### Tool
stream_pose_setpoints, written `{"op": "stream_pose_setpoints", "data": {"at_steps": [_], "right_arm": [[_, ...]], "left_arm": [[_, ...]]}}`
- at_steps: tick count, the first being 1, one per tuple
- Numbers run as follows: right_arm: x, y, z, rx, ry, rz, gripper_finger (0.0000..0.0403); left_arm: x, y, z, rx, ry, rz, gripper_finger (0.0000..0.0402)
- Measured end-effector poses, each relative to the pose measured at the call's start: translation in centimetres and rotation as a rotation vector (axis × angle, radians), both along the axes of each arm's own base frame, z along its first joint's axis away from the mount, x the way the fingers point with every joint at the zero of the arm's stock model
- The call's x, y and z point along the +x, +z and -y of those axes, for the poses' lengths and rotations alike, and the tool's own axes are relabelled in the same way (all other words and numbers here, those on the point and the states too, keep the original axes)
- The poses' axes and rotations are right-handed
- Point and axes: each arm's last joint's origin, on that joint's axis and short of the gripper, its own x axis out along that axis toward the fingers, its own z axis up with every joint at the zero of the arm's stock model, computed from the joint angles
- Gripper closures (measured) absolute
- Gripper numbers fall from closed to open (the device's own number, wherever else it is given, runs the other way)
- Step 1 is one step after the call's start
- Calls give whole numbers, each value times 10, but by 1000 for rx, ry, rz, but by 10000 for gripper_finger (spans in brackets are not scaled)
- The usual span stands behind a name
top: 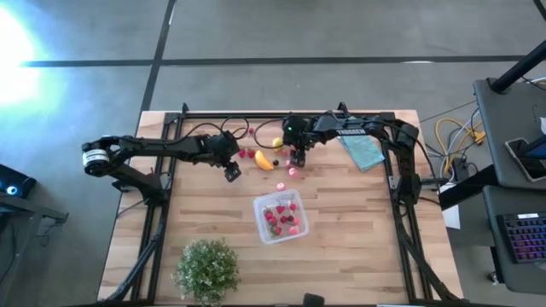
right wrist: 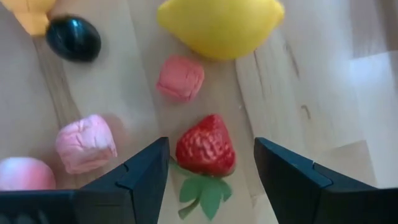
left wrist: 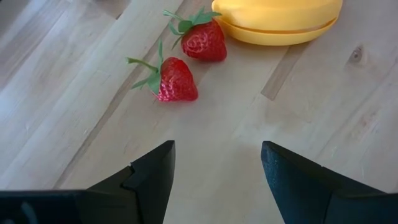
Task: Pick and placing Produce into tupperware
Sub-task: Put the strawberry into the transparent bin
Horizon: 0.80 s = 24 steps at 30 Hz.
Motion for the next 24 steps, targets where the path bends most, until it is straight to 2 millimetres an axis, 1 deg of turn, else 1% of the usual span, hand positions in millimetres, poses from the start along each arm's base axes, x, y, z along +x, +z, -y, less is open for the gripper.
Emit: {"op": "stream_pose_setpoints", "data": {"at_steps": [6, 13, 16, 21, 24], "right_arm": [[-2, -4, -1, 4, -5, -3, 175], [-1, -3, -1, -4, 8, 1, 177], [-1, -3, 0, -8, 8, 7, 189], [-1, -5, -1, -8, 8, 8, 220], [-1, -9, 0, -3, 7, -1, 237]], "left_arm": [[0, 0, 0, 14, 11, -5, 178], [0, 0, -1, 16, 14, -5, 178], [0, 0, -1, 19, 16, -4, 178], [0, 0, -1, 21, 17, -2, 178], [0, 1, -1, 22, 17, 1, 178]]}}
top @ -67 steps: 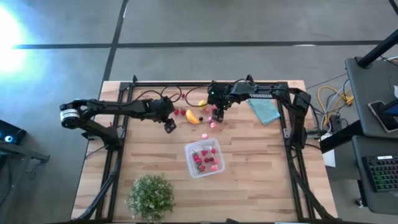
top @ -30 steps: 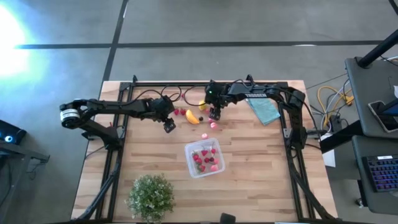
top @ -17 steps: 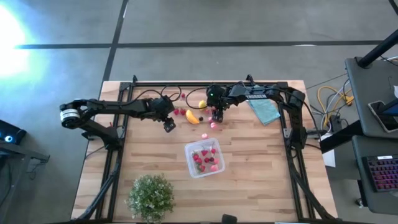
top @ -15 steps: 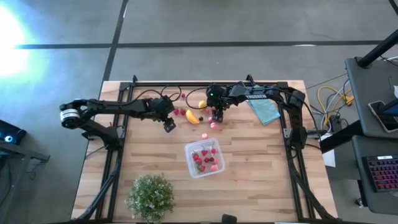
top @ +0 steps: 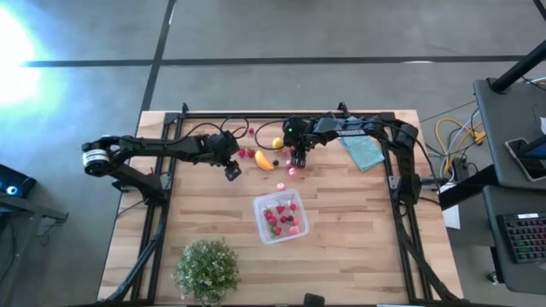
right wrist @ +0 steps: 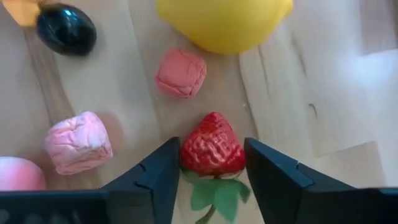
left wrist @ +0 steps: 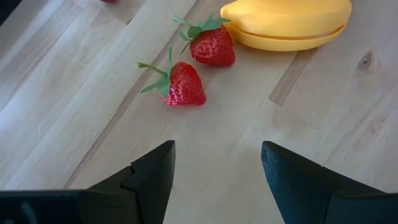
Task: Pick and placing Produce into tupperware
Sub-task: Put the strawberry into the transparent bin
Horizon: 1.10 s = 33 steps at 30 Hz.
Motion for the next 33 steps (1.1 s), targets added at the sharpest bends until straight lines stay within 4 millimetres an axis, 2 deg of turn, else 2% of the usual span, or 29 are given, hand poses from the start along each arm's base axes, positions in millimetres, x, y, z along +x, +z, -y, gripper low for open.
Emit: {"op": "stream_pose_setpoints", "data": {"at_steps": [5, 11, 17, 21, 26, 30, 33], "right_arm": [[1, -3, -1, 4, -4, -3, 254], [4, 3, 1, -11, -26, 10, 254], [9, 19, 3, -20, -70, 30, 253], [7, 39, -3, 37, -121, 11, 253], [4, 71, -34, 139, -54, 34, 253], [4, 98, -74, 229, -5, 94, 253], [8, 107, -108, 256, 34, 112, 252]], "left_arm": [[0, 0, 0, -2, 4, 1, 178], [0, 0, 0, -9, 20, 9, 178], [0, 0, 0, -9, 19, 9, 178], [0, 0, 0, -10, 19, 9, 178], [0, 0, 0, -10, 19, 9, 178], [0, 0, 0, -8, 19, 12, 178], [2, 1, -1, -1, 16, 27, 178]]}}
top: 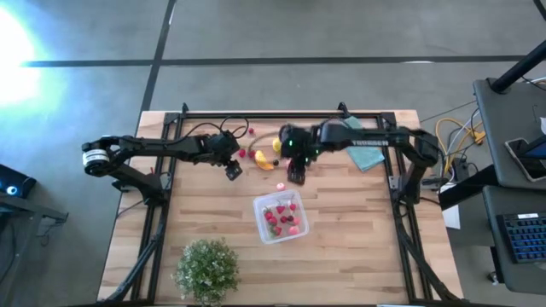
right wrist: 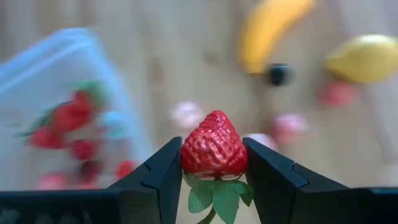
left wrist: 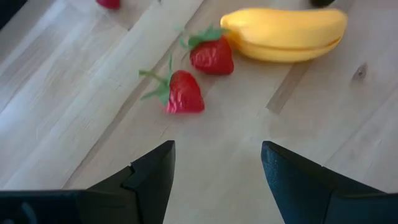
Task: Pick and placing Produce into tupperware
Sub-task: Put the strawberry into the transparent bin, then put the peach into the transparent bin
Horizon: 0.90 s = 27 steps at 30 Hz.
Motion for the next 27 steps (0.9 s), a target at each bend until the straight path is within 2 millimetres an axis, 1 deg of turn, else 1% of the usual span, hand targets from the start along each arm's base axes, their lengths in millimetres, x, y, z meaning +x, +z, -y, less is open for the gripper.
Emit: {"op": "stream_pose_setpoints", "data": {"at_steps": [4, 7, 11, 14, 17, 21, 24, 27], "right_arm": [[5, 0, -44, 31, 57, -6, 252], [9, -9, -69, 38, 70, -37, 252], [14, -27, -93, 57, 75, -93, 252], [17, -39, -105, 64, 80, -128, 250], [18, -47, -112, 39, 46, -158, 235], [17, -44, -110, -19, -10, -150, 198], [15, -37, -104, -75, -56, -126, 170], [15, -26, -89, -74, -152, -115, 146]], "left_arm": [[2, 1, -1, 10, -6, 19, 178], [2, 1, -1, 11, -7, 23, 178], [2, 1, 0, -2, -15, 25, 178], [2, 1, 1, -18, -26, 28, 178], [2, 1, 1, -45, -43, 39, 178], [3, 0, 3, -70, -56, 46, 178], [2, -1, 5, -76, -62, 38, 178], [2, -1, 5, -77, -63, 38, 178]]}}
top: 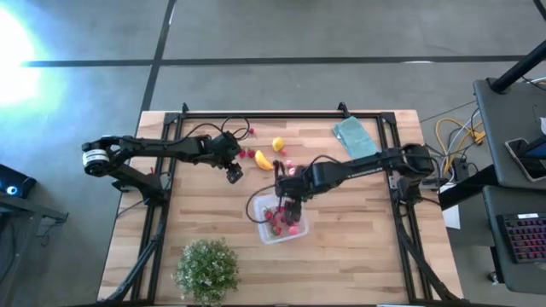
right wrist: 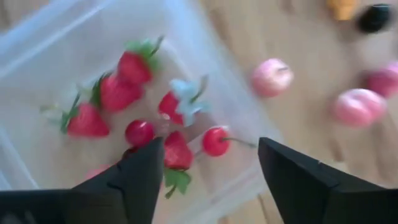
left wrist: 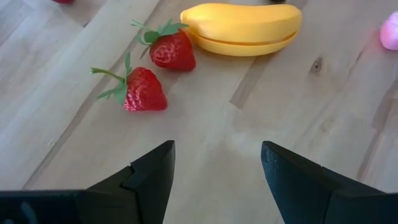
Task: Pick and placing Produce into tupperware
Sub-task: Put the peach into the transparent bin
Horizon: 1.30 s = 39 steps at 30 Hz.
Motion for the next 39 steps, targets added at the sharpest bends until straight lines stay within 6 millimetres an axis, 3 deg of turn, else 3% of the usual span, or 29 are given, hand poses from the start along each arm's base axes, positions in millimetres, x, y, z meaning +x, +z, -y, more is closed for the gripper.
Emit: {"op": "stream_pose_setpoints", "data": {"at_steps": [6, 12, 19, 28, 39], "right_arm": [[-5, 5, 55, 18, -204, -56, 132], [-12, -4, 88, -96, 11, -127, 149], [-9, -23, 93, -170, 280, -190, 163], [2, -50, 97, -169, 302, -213, 159], [6, -57, 101, -170, 294, -182, 184]], "left_arm": [[0, 0, 0, 0, 0, -2, 178], [0, -1, 0, 1, 1, -1, 178], [-1, -1, 0, 3, 2, -3, 178], [-4, -7, 1, 1, 2, -9, 178], [-11, -19, 4, -11, 3, -34, 178]]}}
